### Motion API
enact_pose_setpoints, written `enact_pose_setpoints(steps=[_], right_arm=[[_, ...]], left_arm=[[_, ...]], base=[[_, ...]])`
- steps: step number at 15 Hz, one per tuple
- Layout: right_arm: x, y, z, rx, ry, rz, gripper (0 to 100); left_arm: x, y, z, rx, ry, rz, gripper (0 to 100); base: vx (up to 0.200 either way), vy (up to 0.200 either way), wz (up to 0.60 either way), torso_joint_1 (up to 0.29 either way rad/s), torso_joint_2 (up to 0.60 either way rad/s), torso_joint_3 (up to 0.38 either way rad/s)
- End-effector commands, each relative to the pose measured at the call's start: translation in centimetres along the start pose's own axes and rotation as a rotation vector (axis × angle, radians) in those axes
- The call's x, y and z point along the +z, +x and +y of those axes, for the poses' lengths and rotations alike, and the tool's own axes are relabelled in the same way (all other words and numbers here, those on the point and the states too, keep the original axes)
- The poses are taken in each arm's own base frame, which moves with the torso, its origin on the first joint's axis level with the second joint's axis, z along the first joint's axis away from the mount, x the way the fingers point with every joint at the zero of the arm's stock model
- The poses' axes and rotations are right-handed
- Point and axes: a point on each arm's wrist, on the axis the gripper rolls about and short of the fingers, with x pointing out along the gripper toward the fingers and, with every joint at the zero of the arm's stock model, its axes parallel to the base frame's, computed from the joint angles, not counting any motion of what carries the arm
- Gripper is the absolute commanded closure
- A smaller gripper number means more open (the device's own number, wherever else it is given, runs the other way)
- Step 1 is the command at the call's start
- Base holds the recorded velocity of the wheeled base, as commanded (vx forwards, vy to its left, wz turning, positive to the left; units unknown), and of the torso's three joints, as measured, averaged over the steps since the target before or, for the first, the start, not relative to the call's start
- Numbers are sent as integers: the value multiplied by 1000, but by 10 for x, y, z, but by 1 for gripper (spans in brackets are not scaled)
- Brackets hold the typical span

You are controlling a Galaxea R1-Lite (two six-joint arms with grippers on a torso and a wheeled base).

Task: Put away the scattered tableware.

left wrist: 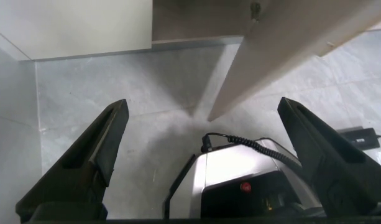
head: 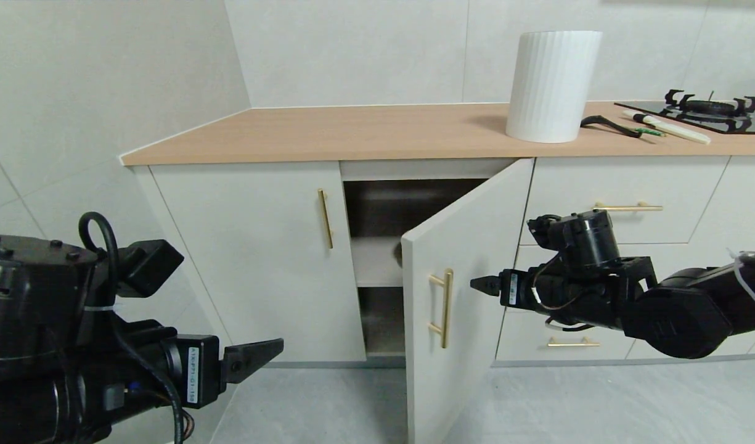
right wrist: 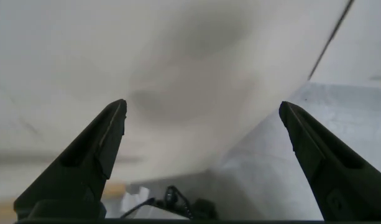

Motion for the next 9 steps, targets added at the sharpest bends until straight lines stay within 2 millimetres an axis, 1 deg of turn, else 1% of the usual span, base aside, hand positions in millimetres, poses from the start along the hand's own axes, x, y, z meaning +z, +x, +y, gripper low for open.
enact_pose_setpoints(steps=[1, 4, 7, 9], right_arm=[[-2, 6, 0, 1, 14, 0, 0], [-3, 20, -1, 22, 57, -47, 0], [-8, 34, -2, 33, 81, -70, 0], [-5, 40, 1, 32, 124, -97, 0]], left_arm=[[0, 0, 0, 1, 0, 1, 0], [0, 0, 0, 3, 0, 2, 0], [-1, 1, 0, 7, 0, 4, 0], [-1, 1, 0, 7, 0, 4, 0]], base=[[0, 0, 0, 0, 0, 0], [0, 0, 0, 0, 0, 0], [200, 0, 0, -4, 2, 2], [200, 0, 0, 7, 5, 2]])
